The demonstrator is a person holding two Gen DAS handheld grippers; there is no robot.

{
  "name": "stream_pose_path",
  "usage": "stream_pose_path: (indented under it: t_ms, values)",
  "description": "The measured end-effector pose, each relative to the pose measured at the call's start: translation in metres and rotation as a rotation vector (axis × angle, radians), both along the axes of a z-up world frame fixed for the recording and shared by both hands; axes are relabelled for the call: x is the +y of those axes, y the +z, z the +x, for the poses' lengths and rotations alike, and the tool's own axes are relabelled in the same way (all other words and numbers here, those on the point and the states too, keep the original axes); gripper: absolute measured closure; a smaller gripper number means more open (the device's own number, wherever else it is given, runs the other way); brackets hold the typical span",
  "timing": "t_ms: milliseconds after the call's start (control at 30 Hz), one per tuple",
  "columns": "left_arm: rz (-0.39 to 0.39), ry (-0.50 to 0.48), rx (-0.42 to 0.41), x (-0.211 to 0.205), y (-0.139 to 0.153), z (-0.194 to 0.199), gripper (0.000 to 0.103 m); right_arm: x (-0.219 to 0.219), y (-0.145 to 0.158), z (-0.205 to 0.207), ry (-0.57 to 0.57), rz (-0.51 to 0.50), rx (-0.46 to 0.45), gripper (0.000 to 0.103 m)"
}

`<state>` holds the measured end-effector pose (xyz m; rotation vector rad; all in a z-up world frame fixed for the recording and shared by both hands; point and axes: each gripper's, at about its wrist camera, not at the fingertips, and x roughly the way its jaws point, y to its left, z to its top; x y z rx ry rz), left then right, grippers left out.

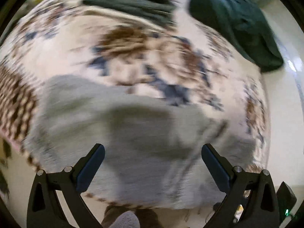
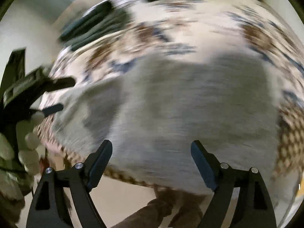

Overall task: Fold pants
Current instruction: 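Release the right gripper while the left gripper grasps the folded pants edge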

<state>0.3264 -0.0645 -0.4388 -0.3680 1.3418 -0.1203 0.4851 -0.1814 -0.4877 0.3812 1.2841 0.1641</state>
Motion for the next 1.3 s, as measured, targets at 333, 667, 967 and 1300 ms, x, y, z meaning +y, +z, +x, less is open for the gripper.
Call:
stream_pose_path:
  t_ms: [333,667,967,1300]
  values:
    - [-0.055,-0.187,0.16,-0.101,-0.099,0.017,0.069,-0.12,-0.028,-0.01,-0.338,-0.075,0.155,0.016]
    - [-0.105,-0.057,0.081,-0.048,-0.071,-0.03,0.088,-0.1,-0.048,0.018,-0.246,-0.16,0.233,0.016]
    - [-0.261,0.097,0.09,-0.032,-0.053,-0.022,0.069,-0.081,-0.037,0.042,-0.138,-0.188,0.226,0.016]
    - [-0.254,-0.035,0.081,-0.074,-0.077,0.05,0.065,-0.055,-0.04,0.076,-0.094,-0.188,0.231,0.016]
